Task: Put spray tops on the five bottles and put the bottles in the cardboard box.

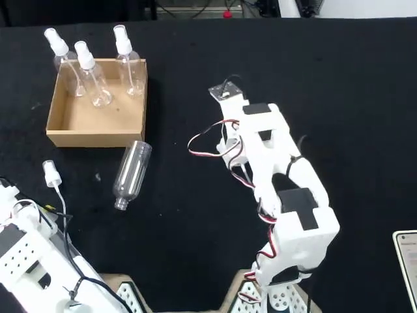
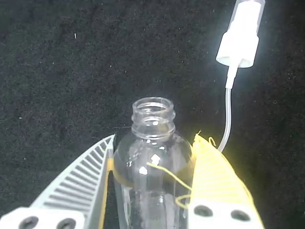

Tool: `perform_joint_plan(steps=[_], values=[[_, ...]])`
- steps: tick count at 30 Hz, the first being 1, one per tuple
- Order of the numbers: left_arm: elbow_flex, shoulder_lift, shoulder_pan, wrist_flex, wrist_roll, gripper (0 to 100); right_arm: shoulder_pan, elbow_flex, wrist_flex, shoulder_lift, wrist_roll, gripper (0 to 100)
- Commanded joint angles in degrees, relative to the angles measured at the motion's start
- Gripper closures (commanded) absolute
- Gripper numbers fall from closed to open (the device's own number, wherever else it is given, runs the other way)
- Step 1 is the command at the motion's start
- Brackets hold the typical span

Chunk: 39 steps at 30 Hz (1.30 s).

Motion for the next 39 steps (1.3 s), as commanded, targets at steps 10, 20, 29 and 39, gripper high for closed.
perform_joint_plan(steps=[10, 20, 29, 39], values=[[-1.27, -1.05, 0.40, -0.79, 0.18, 95, -2.55, -3.56, -1.23, -2.51, -3.25, 79.3], [-1.27, -1.05, 0.40, -0.79, 0.18, 95, -1.93, 4.79, -9.58, -2.59, -2.73, 79.6], [-1.27, -1.05, 0.40, -0.79, 0.18, 95, 4.31, 4.79, -11.87, -3.30, -2.81, 99.0], [-6.55, -1.14, 4.70, 3.25, 0.18, 95, 7.65, -5.14, 7.74, -21.41, -3.25, 98.7]])
